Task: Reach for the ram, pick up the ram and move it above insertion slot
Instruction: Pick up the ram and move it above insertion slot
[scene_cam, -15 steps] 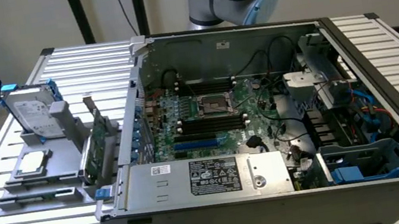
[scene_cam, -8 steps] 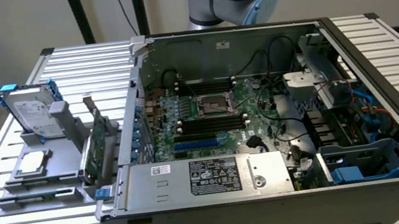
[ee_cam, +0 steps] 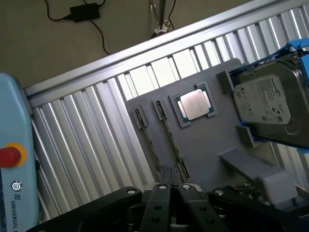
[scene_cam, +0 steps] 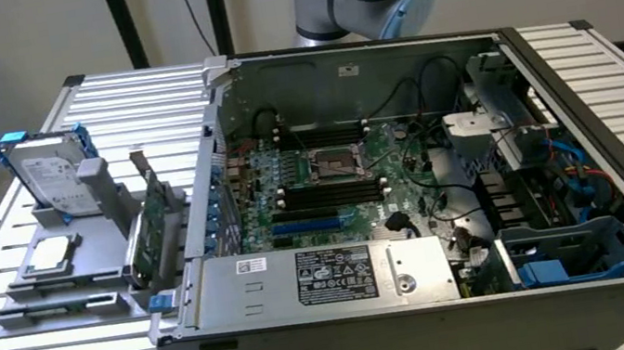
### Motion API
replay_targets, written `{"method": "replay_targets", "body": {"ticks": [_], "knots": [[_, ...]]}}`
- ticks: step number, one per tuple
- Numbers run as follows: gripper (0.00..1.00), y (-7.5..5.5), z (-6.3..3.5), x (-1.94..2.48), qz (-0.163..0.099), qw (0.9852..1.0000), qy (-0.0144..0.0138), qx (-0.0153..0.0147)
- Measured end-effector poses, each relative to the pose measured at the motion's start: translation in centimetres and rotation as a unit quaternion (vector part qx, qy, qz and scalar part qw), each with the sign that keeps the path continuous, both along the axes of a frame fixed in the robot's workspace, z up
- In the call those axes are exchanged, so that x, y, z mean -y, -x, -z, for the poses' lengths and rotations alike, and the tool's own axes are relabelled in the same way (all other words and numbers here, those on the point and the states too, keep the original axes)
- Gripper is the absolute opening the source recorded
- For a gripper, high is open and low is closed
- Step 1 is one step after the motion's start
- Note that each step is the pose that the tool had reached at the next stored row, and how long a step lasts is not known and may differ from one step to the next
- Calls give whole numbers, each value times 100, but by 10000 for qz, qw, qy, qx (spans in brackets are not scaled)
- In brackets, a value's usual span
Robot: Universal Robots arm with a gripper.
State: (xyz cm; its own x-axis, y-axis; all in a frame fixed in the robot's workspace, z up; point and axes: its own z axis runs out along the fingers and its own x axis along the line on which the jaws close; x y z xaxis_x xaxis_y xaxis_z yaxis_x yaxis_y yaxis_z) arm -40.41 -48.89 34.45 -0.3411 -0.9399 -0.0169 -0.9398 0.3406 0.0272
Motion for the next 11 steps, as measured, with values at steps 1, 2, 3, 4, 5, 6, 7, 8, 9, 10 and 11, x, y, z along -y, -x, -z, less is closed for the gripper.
{"method": "replay_targets", "body": {"ticks": [1, 2, 3, 4, 5, 6, 7, 8, 9, 10, 11], "knots": [[11, 0, 0, 0, -90, 10000, 0, 6], [11, 0, 0, 0, -183, 9998, 0, 12], [11, 0, 0, 0, -272, 9996, 0, 18], [11, 0, 0, 0, -362, 9993, 0, 24], [11, 0, 0, 0, -452, 9990, 0, 31], [11, 0, -1, 0, -542, 9985, 0, 37], [11, 0, 0, 0, -631, 9980, 0, 44], [11, 0, 0, 0, -724, 9974, 0, 50], [11, 0, 0, 0, -814, 9967, 0, 57], [11, 0, 0, 0, -905, 9959, 0, 65], [11, 0, 0, 0, -993, 9950, 0, 72]]}}
